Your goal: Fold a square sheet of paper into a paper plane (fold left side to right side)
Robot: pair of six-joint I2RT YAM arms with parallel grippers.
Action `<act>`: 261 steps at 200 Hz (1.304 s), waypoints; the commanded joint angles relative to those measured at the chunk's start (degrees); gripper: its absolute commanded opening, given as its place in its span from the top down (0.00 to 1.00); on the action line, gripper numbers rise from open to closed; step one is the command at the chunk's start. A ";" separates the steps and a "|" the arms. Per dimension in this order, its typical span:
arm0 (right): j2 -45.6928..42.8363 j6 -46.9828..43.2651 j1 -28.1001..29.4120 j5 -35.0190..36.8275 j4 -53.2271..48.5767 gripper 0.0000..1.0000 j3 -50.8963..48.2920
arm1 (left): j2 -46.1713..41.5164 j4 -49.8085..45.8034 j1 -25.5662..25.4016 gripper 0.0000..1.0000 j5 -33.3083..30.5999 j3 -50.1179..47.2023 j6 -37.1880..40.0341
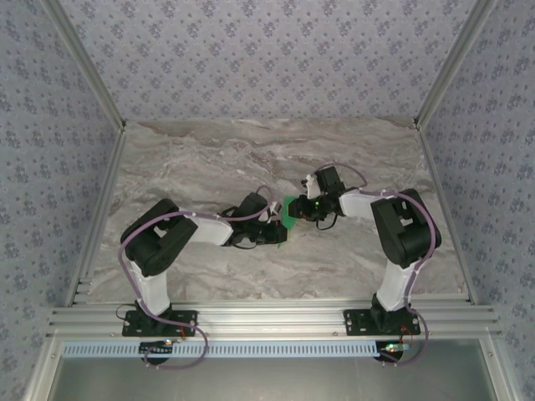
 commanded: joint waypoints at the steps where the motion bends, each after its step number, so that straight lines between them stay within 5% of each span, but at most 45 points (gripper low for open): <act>1: 1.60 0.23 0.05 3.25 -3.15 0.71 2.70 | -1.76 -6.24 -0.29 0.89 -1.24 -1.17 0.06; 71: 3.16 -1.01 0.29 6.25 -7.77 0.71 3.20 | -8.04 -6.27 -0.36 0.84 2.35 0.04 -0.46; 153: 3.60 -1.82 1.01 7.41 -9.35 0.71 3.92 | -3.96 -5.03 -1.24 0.82 3.55 1.50 -1.36; 261: 3.78 -2.62 1.27 8.48 -10.89 0.71 4.73 | -3.17 -10.44 -1.42 0.82 -1.12 1.49 1.55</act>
